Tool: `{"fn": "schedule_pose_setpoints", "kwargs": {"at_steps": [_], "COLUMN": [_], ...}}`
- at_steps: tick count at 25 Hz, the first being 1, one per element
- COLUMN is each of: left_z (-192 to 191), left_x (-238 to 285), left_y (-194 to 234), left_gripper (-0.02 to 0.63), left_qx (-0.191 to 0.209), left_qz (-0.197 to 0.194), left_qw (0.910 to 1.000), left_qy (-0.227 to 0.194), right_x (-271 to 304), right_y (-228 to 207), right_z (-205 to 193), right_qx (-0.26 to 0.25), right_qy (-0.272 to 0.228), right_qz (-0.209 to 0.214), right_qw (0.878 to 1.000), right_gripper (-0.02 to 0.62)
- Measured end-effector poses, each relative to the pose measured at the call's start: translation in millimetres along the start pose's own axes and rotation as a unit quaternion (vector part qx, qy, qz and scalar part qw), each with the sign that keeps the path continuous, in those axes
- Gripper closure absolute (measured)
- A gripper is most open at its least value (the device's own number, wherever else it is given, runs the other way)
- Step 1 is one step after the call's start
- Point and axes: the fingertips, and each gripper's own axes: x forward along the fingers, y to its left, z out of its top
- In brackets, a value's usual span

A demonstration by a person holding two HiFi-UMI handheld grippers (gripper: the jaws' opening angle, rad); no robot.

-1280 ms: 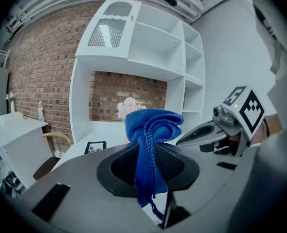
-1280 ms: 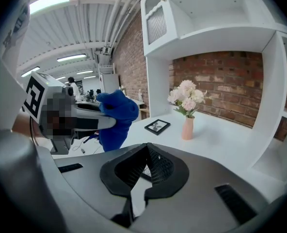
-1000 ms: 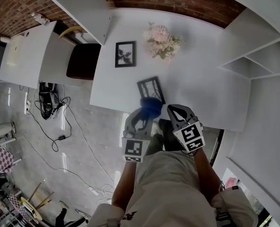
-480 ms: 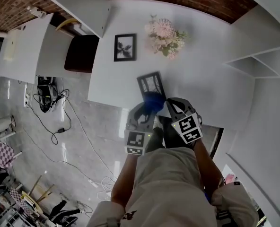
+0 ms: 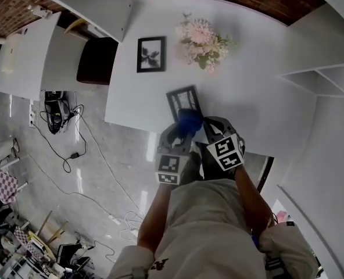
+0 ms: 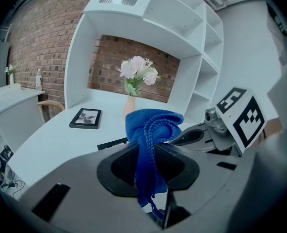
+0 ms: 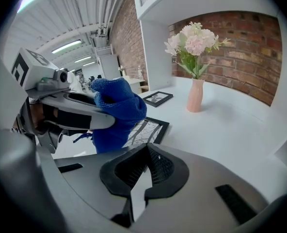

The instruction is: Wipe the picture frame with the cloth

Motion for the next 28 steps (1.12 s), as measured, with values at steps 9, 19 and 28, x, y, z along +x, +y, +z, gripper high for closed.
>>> {"fn": "schedule_pose_setpoints", "kwargs": {"at_steps": [9,19,28], "left_z": [-10,-19,-37], "left_x": [26,47,57], "left_y": [3,8,11], "left_gripper": [0.511,0.511,0.511], "left_qx": [-0.022,-0.032,-0.048], "left_qz": [0.0,0.005,0.017], "left_qw": [0.9994,0.998,0.9952], "left_qy": [0.027,0.054,0.084], "right_x": [22,36,43], "right_y": [1,0,0], "right_z": [-7,-12,-22], "right_qx": [-0.01,-0.011,-0.013], "right_qy": [0.019,0.031,0.046], "right_qz": [0.003,-0.004,-0.01], "right_qw": [1.0,0.999,0.999], "right_gripper": [0.597,0.598,0.598]}}
